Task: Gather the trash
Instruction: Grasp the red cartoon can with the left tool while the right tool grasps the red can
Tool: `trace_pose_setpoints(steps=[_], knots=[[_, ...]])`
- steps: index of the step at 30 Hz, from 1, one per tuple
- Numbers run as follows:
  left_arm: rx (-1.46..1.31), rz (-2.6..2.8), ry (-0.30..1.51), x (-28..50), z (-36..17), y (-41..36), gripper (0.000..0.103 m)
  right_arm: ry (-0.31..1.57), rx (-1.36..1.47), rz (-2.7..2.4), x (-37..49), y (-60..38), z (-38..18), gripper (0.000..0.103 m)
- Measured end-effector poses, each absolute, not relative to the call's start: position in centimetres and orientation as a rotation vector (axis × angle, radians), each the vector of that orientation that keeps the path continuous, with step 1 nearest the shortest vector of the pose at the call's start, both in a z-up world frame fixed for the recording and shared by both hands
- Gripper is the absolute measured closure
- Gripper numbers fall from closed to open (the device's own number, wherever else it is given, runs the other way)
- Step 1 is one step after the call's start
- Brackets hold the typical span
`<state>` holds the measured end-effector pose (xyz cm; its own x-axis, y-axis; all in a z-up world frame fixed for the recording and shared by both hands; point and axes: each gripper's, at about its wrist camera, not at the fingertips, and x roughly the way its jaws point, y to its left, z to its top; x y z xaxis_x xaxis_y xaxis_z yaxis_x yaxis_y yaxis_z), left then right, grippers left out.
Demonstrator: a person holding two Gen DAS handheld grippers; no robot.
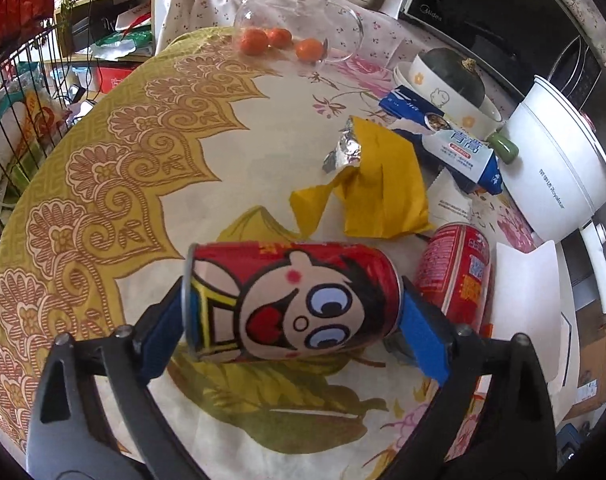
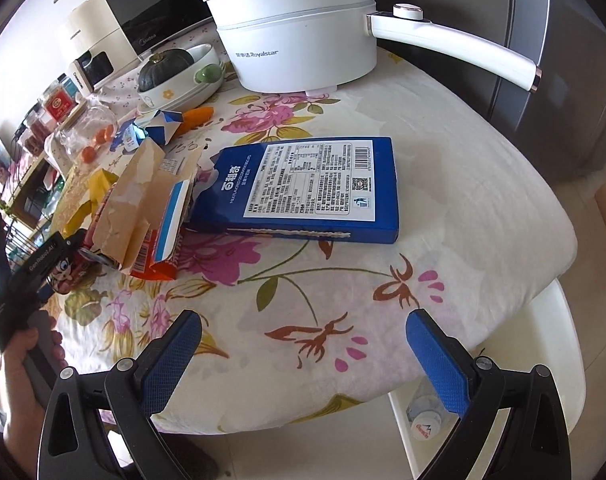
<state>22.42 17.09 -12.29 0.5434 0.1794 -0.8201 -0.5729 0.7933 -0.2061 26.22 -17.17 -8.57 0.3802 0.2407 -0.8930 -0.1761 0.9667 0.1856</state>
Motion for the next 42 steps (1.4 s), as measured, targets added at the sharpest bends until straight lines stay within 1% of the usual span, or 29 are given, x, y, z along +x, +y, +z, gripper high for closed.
trace_pose_setpoints(steps=[2,9,20,27,33,35,40,42], knots=[[-0.470,0.456,0.880,21.9,-12.2,17.5,0.012,1.147,0.057,0.269,26.2,-16.8,-8.6,0.000],[-0.451,0.368,0.880,19.9,-12.0,19.4,0.012,1.066,0.012,0.339,25.4,-12.8,-6.8,0.000],[-0.428,0.294,0.866,14.0,-11.4,22.0,0.013,0.942,0.001,0.528,23.7,-2.0,-5.0,0.000],[-0.445,0.273,0.856,11.8,-10.9,24.1,0.012,0.898,0.030,0.548,24.1,3.9,-6.7,0.000],[-0.431,0.259,0.830,11.3,-10.3,24.7,0.012,0.861,-0.033,0.536,25.1,7.6,-8.8,0.008],[-0.435,0.259,0.827,11.2,-10.3,25.1,0.012,0.857,-0.063,0.489,25.5,8.1,-9.6,0.010],[-0.461,0.259,0.830,11.0,-10.7,25.8,0.012,0.841,-0.128,0.366,26.6,7.9,-11.3,0.011],[-0.468,0.260,0.833,11.0,-10.9,25.9,0.012,0.854,-0.117,0.358,27.1,7.6,-11.9,0.013]])
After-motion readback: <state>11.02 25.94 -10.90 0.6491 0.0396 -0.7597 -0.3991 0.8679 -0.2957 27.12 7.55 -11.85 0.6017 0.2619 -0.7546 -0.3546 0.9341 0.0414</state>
